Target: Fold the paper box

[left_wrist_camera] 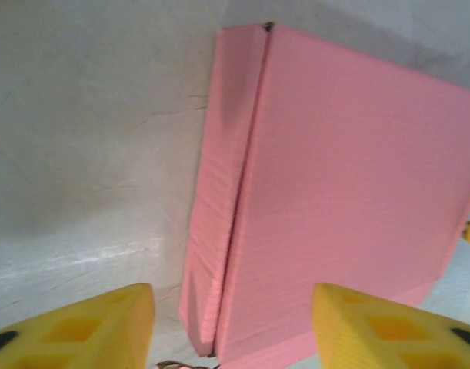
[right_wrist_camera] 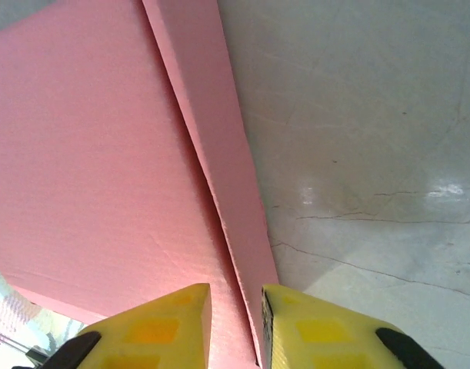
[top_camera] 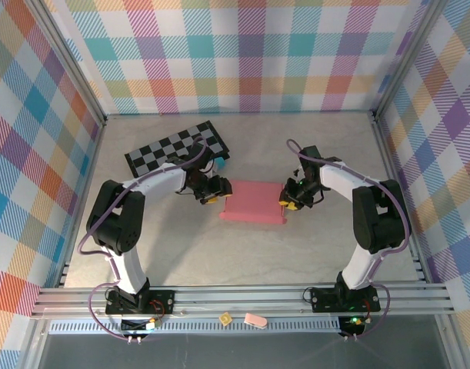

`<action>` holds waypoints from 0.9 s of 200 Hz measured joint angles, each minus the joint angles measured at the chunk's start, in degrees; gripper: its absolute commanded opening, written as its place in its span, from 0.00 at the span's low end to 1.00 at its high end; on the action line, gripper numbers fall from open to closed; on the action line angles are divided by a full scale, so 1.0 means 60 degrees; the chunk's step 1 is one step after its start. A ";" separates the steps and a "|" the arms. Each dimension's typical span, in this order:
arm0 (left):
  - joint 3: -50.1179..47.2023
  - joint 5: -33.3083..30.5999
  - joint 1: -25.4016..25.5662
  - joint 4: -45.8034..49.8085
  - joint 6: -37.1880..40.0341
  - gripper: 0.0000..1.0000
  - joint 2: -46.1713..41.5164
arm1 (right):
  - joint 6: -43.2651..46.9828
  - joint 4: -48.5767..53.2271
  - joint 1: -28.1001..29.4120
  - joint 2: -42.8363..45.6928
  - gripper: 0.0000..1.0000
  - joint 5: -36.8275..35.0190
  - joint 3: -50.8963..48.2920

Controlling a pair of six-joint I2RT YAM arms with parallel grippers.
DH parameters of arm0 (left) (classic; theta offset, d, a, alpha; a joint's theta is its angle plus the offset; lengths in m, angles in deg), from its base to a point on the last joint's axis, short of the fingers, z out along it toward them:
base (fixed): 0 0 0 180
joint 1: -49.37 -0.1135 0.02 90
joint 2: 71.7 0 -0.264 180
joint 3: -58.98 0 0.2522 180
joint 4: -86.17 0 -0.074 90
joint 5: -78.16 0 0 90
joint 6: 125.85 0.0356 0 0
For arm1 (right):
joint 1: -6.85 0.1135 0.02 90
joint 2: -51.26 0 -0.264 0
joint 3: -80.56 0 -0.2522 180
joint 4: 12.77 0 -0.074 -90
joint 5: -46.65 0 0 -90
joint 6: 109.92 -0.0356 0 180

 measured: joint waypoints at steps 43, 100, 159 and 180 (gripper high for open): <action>-0.0168 0.0481 0.0015 -0.0521 0.0007 0.47 0.0175 | -0.0004 0.0087 0.0000 -0.0029 0.28 0.0004 0.0004; -0.0911 0.0492 0.0091 -0.0747 0.0007 0.40 0.0248 | -0.0004 0.0095 0.0000 -0.0153 0.31 0.0007 0.0007; -0.1275 0.0747 0.0189 -0.1534 -0.0066 0.25 0.0248 | -0.0004 0.0091 0.0000 -0.0251 0.31 0.0040 0.0007; -0.1366 0.0823 0.0186 -0.1734 -0.0066 0.20 0.0226 | 0.0000 0.0091 -0.0022 -0.0251 0.35 0.0044 0.0007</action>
